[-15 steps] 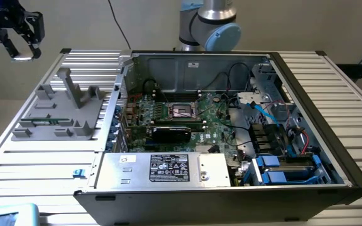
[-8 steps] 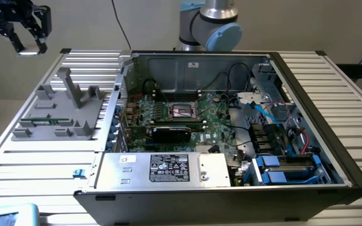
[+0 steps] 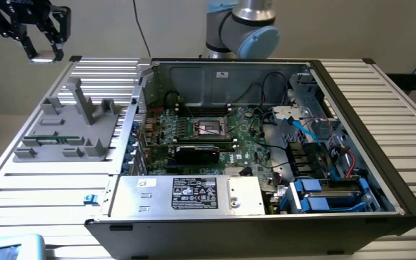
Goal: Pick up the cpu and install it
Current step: 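Pick up the cpu and move it towards the insertion slot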
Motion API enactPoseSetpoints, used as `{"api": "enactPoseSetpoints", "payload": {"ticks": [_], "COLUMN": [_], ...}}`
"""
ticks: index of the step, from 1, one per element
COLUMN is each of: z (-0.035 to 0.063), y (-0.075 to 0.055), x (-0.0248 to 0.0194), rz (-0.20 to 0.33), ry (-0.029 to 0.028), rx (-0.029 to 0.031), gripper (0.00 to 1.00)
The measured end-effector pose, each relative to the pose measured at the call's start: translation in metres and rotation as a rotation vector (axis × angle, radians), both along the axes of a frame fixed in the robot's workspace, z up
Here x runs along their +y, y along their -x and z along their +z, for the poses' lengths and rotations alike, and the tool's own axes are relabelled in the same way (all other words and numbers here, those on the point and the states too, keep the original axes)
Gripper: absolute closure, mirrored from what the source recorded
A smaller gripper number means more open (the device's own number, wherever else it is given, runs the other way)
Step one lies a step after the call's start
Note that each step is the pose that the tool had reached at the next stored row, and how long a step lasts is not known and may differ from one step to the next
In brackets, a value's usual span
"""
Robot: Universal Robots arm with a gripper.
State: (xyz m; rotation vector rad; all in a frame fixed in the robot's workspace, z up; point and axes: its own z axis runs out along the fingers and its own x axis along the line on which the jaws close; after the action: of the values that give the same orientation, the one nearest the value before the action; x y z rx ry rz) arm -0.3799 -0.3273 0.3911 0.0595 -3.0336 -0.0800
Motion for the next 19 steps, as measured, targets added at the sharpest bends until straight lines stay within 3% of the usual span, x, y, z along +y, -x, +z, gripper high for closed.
{"api": "enactPoseSetpoints", "payload": {"ticks": [3,19], "z": [0.0013,0.0018], "y": [-0.013,-0.086], "x": [0.0000,0.0000], "rz": [0.000,0.000], "ry": [0.0003,0.0008], "rx": [0.0033,0.0035], "gripper": [0.45,0.45]}}
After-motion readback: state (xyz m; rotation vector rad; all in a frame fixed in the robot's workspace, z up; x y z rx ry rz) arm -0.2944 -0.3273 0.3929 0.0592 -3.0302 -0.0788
